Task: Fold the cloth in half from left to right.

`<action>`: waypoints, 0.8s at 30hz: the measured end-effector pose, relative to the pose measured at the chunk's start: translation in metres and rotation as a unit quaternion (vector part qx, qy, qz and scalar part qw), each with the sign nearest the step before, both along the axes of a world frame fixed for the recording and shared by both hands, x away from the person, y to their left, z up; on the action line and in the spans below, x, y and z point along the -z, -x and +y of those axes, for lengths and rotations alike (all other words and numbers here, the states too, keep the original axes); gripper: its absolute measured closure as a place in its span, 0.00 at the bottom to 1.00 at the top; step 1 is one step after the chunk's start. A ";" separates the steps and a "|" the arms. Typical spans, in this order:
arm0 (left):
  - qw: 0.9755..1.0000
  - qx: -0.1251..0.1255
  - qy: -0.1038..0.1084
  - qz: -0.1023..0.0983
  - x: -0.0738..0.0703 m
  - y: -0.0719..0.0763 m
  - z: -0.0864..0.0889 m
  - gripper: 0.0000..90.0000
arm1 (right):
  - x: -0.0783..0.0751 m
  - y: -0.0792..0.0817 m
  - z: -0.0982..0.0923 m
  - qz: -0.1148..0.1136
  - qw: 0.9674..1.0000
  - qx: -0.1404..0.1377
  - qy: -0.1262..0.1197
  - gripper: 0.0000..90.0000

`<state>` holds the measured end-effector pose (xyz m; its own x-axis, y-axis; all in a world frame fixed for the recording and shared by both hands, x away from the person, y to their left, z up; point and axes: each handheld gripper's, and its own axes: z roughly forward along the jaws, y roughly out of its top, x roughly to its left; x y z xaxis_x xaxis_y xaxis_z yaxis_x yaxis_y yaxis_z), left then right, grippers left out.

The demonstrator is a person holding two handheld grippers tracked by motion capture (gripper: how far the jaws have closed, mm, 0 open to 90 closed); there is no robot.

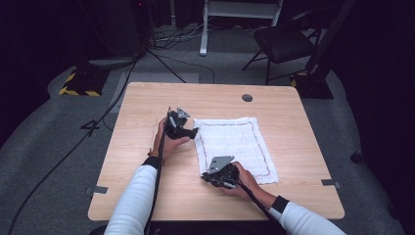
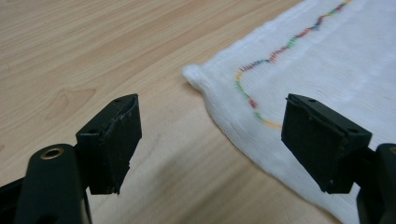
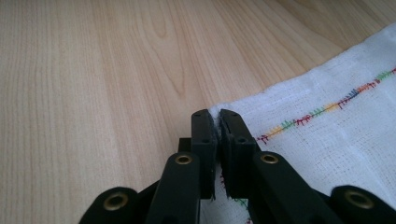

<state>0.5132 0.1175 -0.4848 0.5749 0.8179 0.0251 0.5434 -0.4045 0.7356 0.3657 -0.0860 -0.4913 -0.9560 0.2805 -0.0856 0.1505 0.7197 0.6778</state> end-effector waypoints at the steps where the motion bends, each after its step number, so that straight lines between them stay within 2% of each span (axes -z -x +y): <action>1: 1.000 -0.001 -0.001 0.003 0.001 -0.003 -0.002 0.23 | 0.000 0.001 0.000 0.001 1.000 -0.003 -0.001 0.95; 4: 1.000 -0.018 -0.007 0.008 0.004 -0.014 -0.009 0.23 | 0.000 0.005 -0.001 0.001 1.000 -0.008 -0.001 0.95; 6: 1.000 -0.020 -0.012 0.013 0.006 -0.020 -0.014 0.23 | 0.000 0.007 -0.001 0.001 1.000 -0.011 0.001 0.95; 8: 0.999 -0.025 -0.034 0.020 0.011 -0.025 -0.019 0.23 | -0.001 0.010 -0.002 -0.001 1.000 -0.015 0.003 0.95; 11: 0.999 -0.035 -0.017 0.028 0.014 -0.028 -0.019 0.19 | -0.001 0.013 -0.003 -0.004 1.000 -0.019 0.006 0.95; 15: 0.999 -0.031 0.007 0.044 0.016 -0.029 -0.013 0.20 | -0.001 0.014 -0.003 -0.006 1.000 -0.020 0.009 0.95; 17: 0.999 -0.024 0.007 0.042 0.016 -0.029 -0.012 0.22 | -0.001 0.014 -0.003 -0.006 1.000 -0.022 0.009 0.95; 18: 0.999 -0.004 0.012 0.039 0.015 -0.027 -0.012 0.28 | -0.001 0.014 -0.003 -0.005 1.000 -0.022 0.009 0.95; 19: 0.999 0.021 0.016 0.039 0.014 -0.025 -0.012 0.42 | -0.001 0.014 -0.003 -0.005 1.000 -0.022 0.009 0.95; 20: 0.999 0.029 0.015 0.039 0.014 -0.025 -0.012 0.53 | -0.001 0.014 -0.003 -0.006 1.000 -0.020 0.008 0.95; 24: 0.996 0.052 0.040 0.062 0.012 -0.029 -0.006 0.79 | -0.001 0.016 -0.007 -0.012 1.000 -0.014 0.009 0.95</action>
